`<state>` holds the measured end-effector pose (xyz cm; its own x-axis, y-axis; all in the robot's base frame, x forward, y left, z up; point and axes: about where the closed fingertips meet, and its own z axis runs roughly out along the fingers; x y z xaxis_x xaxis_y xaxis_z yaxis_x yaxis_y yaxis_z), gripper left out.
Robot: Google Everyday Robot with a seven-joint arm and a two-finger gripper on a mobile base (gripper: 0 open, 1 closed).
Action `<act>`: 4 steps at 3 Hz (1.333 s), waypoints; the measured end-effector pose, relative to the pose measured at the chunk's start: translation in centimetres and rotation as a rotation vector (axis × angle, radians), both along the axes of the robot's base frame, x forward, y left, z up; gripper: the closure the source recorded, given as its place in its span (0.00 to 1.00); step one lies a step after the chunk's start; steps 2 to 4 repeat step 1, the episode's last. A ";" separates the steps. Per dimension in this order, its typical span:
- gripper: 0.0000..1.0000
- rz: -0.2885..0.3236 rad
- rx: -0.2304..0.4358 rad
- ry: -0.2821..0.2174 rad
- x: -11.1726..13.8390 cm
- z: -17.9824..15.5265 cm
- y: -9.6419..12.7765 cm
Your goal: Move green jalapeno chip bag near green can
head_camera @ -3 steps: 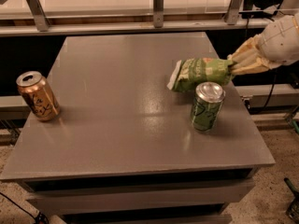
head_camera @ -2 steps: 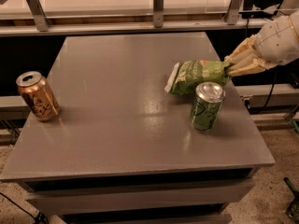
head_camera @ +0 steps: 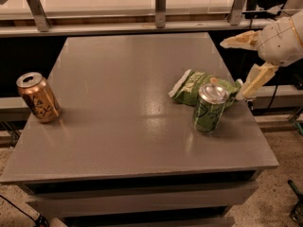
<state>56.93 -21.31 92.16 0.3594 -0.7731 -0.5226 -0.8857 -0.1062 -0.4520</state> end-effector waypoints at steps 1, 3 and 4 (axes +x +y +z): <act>0.00 0.000 0.000 0.000 0.0 0.0 0.0; 0.00 0.000 0.000 0.000 0.0 0.0 0.0; 0.00 0.000 0.000 0.000 0.0 0.0 0.0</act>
Offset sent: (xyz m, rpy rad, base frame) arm 0.0000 0.0000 0.0000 0.0000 0.0000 0.0000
